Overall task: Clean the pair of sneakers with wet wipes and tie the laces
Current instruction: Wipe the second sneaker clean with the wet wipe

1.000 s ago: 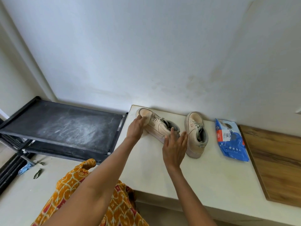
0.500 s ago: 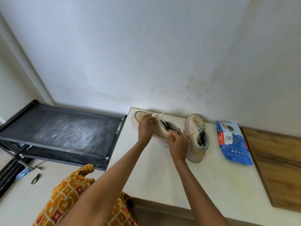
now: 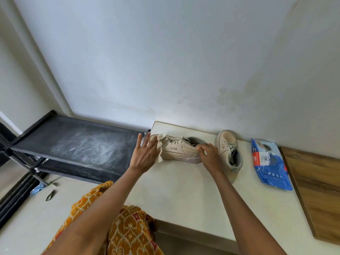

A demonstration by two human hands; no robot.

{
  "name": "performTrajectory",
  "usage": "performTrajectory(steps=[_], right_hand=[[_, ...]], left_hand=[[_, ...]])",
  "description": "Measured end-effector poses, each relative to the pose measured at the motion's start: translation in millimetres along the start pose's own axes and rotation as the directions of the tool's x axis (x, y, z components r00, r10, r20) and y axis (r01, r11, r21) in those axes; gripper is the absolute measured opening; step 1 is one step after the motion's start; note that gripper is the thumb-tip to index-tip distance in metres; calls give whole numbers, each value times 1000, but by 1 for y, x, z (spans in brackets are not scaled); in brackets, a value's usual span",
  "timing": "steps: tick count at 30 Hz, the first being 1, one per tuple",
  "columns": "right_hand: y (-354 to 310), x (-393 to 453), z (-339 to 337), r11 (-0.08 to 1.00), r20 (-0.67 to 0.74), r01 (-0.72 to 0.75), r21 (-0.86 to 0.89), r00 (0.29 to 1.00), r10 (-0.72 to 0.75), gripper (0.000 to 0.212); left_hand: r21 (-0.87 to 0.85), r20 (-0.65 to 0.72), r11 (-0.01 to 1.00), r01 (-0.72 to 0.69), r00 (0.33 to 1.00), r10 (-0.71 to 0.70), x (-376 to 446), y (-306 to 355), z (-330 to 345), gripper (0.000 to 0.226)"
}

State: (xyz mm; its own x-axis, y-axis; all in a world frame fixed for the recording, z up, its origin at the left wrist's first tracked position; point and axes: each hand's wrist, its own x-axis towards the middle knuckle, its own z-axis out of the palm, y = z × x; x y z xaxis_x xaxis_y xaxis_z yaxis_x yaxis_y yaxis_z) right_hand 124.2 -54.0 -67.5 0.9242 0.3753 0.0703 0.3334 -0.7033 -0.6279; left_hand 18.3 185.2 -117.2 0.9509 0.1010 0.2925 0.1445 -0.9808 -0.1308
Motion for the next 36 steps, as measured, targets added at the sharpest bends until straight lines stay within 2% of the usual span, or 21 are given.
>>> performTrajectory(steps=[2,5,7,10,12,14,17,20,23,25,27,29,30,33,36], right_hand=[[-2,0,-1,1000,-2,2,1,1000,-2,24],[-4,0,-2,1000,-29,24,1,999,-24,22],[-6,0,-5,999,-21,25,-31,999,-26,23],[-9,-1,-5,991,-21,21,-132,1000,-24,24],[-12,-4,0,972,-90,36,-232,994,-58,21],[-19,-9,9,944,-207,84,-319,966,-156,19],[-37,-23,30,936,-288,160,-313,923,-254,24],[-51,-26,46,953,-279,139,-270,936,-216,29],[-49,-25,49,926,-305,142,-349,918,-255,29],[-43,-27,46,880,-298,123,-459,912,-283,33],[-39,-28,43,839,-283,93,-536,917,-282,39],[-38,-27,44,825,-286,71,-560,918,-274,38],[-39,-27,46,827,-292,65,-558,918,-269,35],[-43,-28,49,857,-304,58,-513,921,-244,32],[-43,-30,48,851,-288,49,-523,930,-231,33]], left_hand=[[1,74,999,41,996,-41,4,7,-9,49],[-67,35,994,81,996,-79,10,23,-13,46],[-100,-25,995,2,1000,-5,12,26,-13,52],[-32,-42,998,-52,998,51,14,11,-21,56],[4,-38,999,-36,999,36,15,-2,-25,57],[18,-12,1000,10,1000,-10,14,-5,-29,57],[-115,-10,991,74,997,-75,13,4,-25,57],[-214,3,975,57,998,-58,9,13,-16,52],[-88,40,994,-66,997,70,3,8,-11,49],[31,49,995,-98,994,96,2,-3,-15,49],[57,81,998,-9,997,4,4,-15,-19,52],[-22,126,993,115,986,-111,4,-27,-20,59],[-77,155,989,126,982,-113,4,-29,-19,63],[-204,166,978,-44,983,79,-2,-10,-18,72],[-235,168,970,-60,981,101,-6,2,-15,74]])
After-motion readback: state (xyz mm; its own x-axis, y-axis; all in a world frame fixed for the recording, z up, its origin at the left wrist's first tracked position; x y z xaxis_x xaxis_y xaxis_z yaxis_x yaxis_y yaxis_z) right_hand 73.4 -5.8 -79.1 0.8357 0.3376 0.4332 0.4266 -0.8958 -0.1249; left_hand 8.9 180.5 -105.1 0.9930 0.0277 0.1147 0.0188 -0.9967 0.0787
